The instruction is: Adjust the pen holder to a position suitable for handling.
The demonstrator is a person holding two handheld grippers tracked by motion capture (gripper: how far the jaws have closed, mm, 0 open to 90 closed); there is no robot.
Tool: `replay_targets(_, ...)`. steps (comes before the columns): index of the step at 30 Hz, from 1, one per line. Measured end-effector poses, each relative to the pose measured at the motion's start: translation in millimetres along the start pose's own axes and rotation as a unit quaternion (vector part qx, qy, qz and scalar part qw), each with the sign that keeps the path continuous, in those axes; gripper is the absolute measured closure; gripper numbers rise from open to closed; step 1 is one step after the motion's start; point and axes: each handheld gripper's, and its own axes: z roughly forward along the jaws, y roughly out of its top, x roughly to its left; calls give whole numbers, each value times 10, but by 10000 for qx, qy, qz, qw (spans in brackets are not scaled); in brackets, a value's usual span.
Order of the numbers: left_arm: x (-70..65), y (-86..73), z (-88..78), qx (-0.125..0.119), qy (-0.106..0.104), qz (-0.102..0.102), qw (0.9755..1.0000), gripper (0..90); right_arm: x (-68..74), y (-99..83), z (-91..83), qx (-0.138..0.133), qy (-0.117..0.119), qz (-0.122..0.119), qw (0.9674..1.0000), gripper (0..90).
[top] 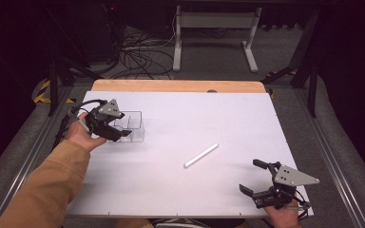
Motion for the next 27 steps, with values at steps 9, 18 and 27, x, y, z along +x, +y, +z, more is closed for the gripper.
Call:
replay_targets(9,71,-22,110,304,69,-52,9995,369,-4,-4,3,-26,21,12,10000,27)
replay_targets(18,71,-8,253,706,182,48,9973,421,-4,-6,6,-8,30,29,10000,27)
replay_targets(27,30,16,373,1073,36,188,9940,558,-10,-13,4,-22,51,59,10000,27)
